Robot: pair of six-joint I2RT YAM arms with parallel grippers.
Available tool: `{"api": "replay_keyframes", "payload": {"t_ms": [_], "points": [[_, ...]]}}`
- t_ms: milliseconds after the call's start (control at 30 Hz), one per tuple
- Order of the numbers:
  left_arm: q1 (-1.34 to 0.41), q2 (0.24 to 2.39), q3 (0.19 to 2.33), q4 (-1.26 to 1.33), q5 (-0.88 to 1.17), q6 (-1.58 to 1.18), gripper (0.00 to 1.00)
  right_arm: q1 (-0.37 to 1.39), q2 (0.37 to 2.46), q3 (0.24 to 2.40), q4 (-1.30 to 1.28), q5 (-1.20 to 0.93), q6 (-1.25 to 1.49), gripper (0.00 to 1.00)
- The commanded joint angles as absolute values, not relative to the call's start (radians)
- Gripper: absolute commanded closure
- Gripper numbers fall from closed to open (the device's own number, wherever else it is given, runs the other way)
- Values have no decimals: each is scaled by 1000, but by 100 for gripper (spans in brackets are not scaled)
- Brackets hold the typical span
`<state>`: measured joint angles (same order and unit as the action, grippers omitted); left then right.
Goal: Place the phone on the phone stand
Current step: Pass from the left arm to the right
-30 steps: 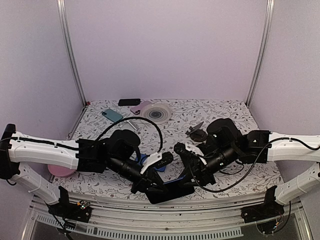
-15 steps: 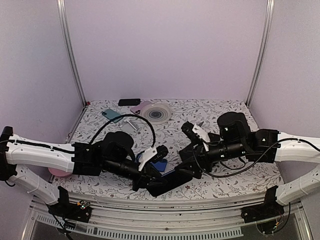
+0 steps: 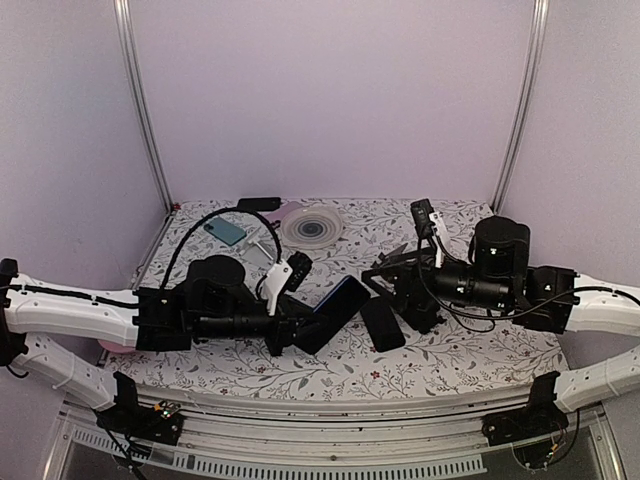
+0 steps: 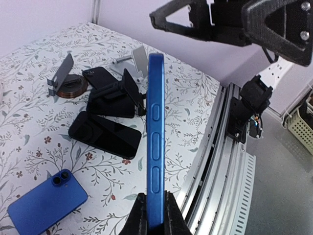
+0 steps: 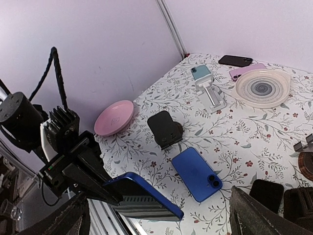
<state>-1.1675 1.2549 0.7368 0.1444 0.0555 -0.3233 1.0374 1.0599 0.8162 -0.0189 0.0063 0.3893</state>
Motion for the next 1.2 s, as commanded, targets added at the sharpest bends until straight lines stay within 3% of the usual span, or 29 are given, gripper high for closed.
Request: {"api": "replay_keyframes", "payload": {"t_ms": [0, 533, 1167], "points": [[-1156, 1249, 741, 307, -74, -351, 100, 1034, 1030, 772, 130, 102, 565, 1], [-1188, 1407, 882, 273, -316, -343, 100, 1033, 1055, 696, 278, 203, 842, 1], [-1224, 1492, 959, 318, -289, -351, 100, 1033, 1241, 733, 380, 134, 893, 1]]}}
